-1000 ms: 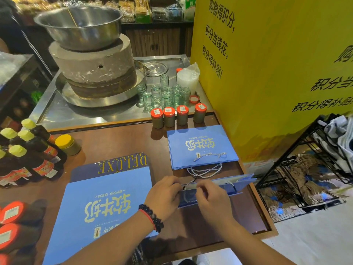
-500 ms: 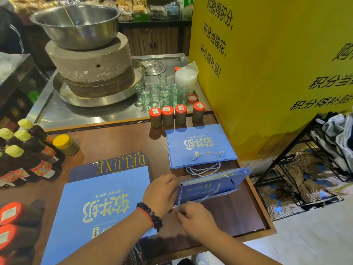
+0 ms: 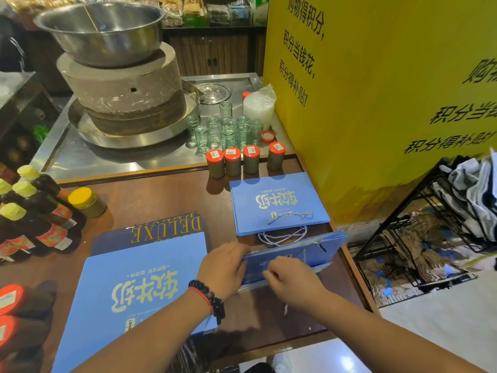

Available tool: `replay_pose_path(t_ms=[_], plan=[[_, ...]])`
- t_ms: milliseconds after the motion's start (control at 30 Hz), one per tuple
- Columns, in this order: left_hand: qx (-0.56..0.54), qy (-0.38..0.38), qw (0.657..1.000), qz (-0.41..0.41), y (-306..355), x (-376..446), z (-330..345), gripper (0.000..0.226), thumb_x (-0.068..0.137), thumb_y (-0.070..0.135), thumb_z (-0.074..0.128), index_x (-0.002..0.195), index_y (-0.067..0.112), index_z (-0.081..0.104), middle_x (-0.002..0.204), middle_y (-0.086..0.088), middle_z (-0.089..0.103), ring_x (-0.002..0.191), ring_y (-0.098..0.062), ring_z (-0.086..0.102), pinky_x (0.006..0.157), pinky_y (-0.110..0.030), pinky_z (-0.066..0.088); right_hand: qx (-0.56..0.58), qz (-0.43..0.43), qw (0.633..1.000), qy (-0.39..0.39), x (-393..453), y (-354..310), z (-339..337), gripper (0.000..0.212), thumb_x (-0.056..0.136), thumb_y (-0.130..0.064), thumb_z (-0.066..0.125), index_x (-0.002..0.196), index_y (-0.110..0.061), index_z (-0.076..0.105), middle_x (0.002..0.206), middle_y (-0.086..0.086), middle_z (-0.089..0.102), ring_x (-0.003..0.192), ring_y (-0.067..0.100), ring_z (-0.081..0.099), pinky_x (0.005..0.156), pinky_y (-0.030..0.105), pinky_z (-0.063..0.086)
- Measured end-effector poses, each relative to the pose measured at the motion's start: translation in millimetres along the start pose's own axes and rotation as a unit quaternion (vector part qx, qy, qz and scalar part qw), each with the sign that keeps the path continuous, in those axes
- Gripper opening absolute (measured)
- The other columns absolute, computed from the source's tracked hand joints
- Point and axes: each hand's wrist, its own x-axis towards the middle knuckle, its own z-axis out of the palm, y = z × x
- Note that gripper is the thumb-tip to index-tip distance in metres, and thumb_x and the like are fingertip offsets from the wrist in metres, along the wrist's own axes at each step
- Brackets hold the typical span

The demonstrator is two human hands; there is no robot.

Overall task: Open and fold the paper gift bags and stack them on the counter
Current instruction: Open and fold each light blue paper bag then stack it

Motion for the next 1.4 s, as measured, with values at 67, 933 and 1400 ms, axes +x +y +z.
replay_pose_path(t_ms=[67,933,1400], plan=[[0.002,0.001,1.0,0.007,-1.3,3.5,-0.5,0.02,0.09,0.019,0.056,0.109,0.02,0.063,0.102,-0.001,0.063,0.095,-0.025,0.06,0.07,-0.034,0.046,0.05,0.059,0.997,0.005,3.0,18.7,14.8,0.037,0.097,-0.033,0.046,0.062,-0.024,0.036,0.068,-0.003,0.045,0.074,0.021,0.051,0.062,0.034,0.035],[0.026,-0.003,1.0,0.006,-0.5,-3.2,5.5,0.016,0.082,0.008,0.067,0.097,0.013,0.066,0.102,-0.003,0.062,0.082,-0.022,0.061,0.064,-0.023,0.044,0.218,0.358,0.906,-0.059,31.3,113.0,105.0,0.025,0.095,-0.029,0.056,0.113,-0.015,0.064,0.112,0.009,0.065,0.105,0.027,0.062,0.078,0.026,0.045],[0.046,-0.005,0.999,-0.01,-0.3,-1.7,9.3,0.009,0.083,0.019,0.065,0.087,0.013,0.071,0.102,0.002,0.062,0.084,-0.017,0.061,0.064,-0.028,0.051,0.516,0.385,0.765,0.0,-12.2,77.3,77.3,0.004,0.087,0.002,0.06,0.09,0.004,0.061,0.062,0.011,0.057,0.047,0.016,0.053,0.046,0.025,0.044]])
